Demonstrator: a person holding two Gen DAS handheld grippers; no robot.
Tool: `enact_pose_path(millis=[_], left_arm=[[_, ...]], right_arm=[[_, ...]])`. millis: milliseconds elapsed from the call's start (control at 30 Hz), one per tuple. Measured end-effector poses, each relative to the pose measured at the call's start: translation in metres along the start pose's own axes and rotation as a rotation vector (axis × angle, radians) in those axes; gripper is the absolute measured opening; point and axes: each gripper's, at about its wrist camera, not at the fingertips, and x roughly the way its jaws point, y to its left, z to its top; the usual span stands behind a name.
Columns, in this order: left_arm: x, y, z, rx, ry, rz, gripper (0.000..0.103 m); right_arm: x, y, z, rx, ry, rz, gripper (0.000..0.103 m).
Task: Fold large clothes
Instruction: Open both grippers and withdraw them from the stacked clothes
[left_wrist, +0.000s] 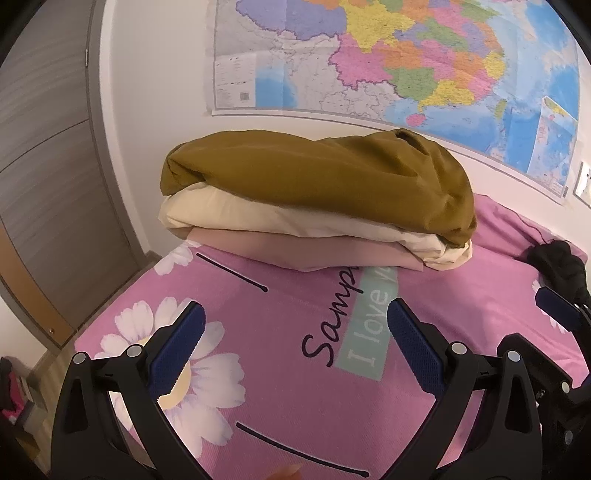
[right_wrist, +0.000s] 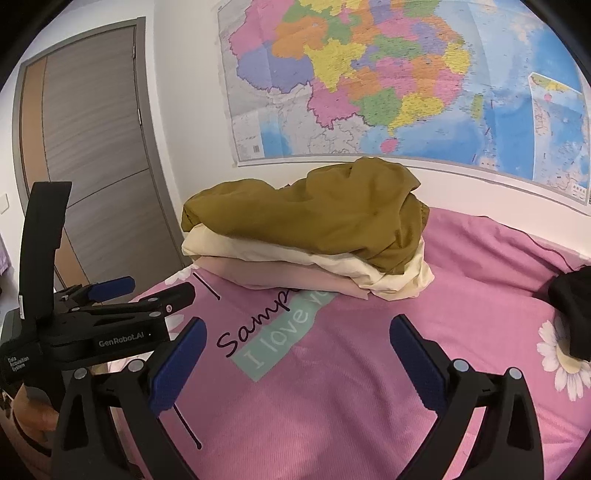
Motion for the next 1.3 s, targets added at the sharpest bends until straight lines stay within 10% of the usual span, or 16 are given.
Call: enact_pose_path(millis=[1300], left_arm=[[-0.018,-0.008,-0.006,0.015,-0.031,-0.006,0.098]], right_arm=[[-0.014,-0.003,-0.007,0.01,-0.011,-0.006,0.097]])
